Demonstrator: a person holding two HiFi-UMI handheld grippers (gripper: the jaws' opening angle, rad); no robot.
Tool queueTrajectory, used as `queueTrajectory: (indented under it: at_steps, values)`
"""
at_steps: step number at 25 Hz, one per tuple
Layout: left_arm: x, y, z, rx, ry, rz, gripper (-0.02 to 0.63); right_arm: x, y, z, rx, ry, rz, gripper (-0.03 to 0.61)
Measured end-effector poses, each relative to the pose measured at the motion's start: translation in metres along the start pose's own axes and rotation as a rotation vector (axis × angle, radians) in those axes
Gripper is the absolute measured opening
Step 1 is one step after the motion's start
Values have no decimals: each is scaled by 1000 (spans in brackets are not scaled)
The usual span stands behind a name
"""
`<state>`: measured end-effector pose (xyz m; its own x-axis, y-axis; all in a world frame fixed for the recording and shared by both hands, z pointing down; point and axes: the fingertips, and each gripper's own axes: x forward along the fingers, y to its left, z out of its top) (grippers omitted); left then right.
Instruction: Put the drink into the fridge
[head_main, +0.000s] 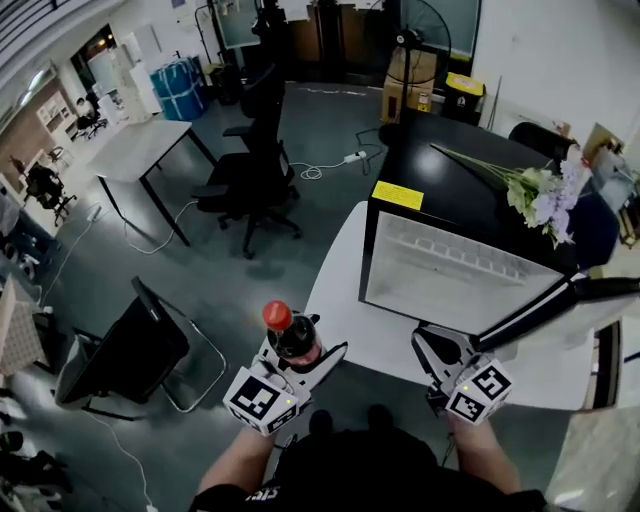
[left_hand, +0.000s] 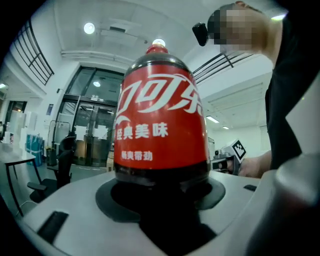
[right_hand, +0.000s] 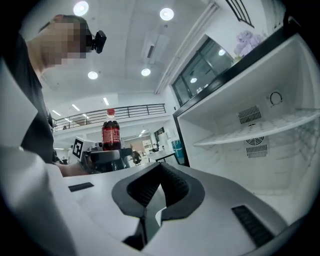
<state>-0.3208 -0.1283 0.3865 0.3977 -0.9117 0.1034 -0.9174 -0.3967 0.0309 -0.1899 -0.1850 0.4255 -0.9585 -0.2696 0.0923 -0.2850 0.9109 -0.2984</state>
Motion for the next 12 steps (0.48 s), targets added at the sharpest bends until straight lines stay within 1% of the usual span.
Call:
queueTrajectory:
  at_steps: [4, 7, 9, 12]
  values:
    - [-12, 14, -8, 22, 15, -111, 270, 11, 25, -2, 2, -38, -109, 15]
    - [-14, 17, -13, 25, 29, -181, 270, 6, 39, -8, 21, -59, -181, 15]
    - [-8, 13, -17, 11, 35, -213, 270, -6, 42, -13, 32, -63, -221, 15]
    - [6, 1, -23, -19, 45, -242, 270, -26, 35, -21, 52, -71, -268, 15]
